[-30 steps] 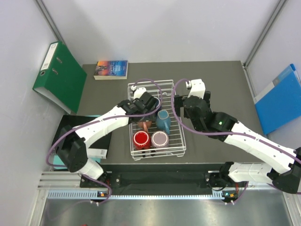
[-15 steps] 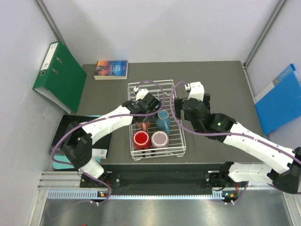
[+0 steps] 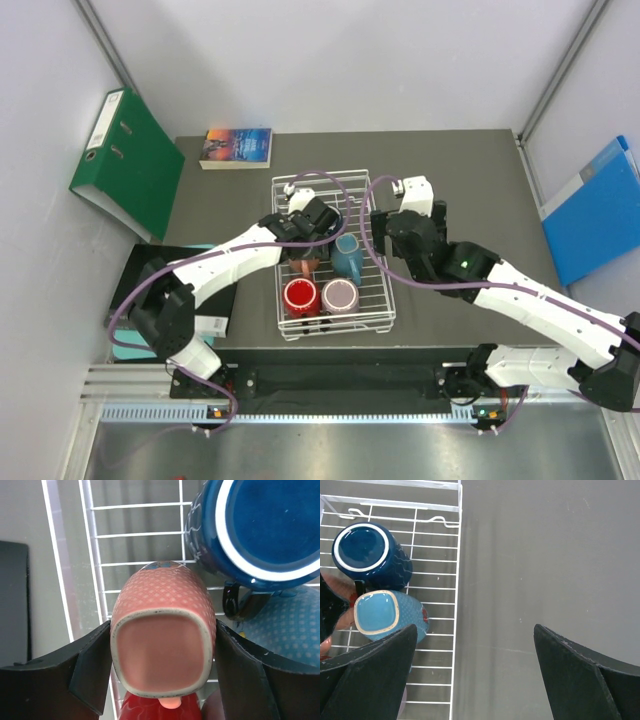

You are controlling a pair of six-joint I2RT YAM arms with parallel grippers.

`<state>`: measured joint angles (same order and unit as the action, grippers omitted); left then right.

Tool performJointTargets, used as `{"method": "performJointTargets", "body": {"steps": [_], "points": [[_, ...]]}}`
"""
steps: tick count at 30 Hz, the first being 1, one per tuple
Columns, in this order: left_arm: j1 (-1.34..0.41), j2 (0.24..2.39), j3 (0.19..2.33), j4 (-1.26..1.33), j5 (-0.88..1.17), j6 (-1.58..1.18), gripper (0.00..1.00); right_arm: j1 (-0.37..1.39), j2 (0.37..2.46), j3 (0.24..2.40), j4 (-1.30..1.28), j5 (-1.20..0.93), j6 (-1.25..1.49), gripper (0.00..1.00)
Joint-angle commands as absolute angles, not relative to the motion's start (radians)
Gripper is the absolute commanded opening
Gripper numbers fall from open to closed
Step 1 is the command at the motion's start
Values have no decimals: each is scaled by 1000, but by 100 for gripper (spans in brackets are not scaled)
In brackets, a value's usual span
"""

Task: Unload the cups from the dish rack

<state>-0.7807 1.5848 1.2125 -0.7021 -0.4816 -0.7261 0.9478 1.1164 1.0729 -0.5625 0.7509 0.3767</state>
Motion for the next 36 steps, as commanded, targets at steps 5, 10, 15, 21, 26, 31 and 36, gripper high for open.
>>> {"method": "performJointTargets", "body": {"steps": [5, 10, 15, 21, 26, 31, 36], "points": [[-784, 1488, 1330, -779, -561, -673, 0, 940, 1106, 1088, -517, 767, 350, 100], [-782, 1479, 1410, -827, -574, -658, 0, 940, 1117, 1112, -511, 770, 339, 100], [-784, 1450, 1503, -844, -586, -629, 0, 937, 1158, 1182, -546, 853, 376, 100], [-781, 1417, 1627, -812, -535, -600, 0, 873, 1186, 1262, -585, 807, 430, 99], [-779, 1388, 1629, -733, -437, -618, 0, 778, 1091, 1195, -428, 611, 417, 100], [-732, 1316, 1530, -519, -229, -647, 0, 632, 1046, 1157, -354, 225, 446, 100], [-638, 1255, 1365, -254, 76, -750, 0, 566, 1012, 1118, -267, 62, 518, 100]]}}
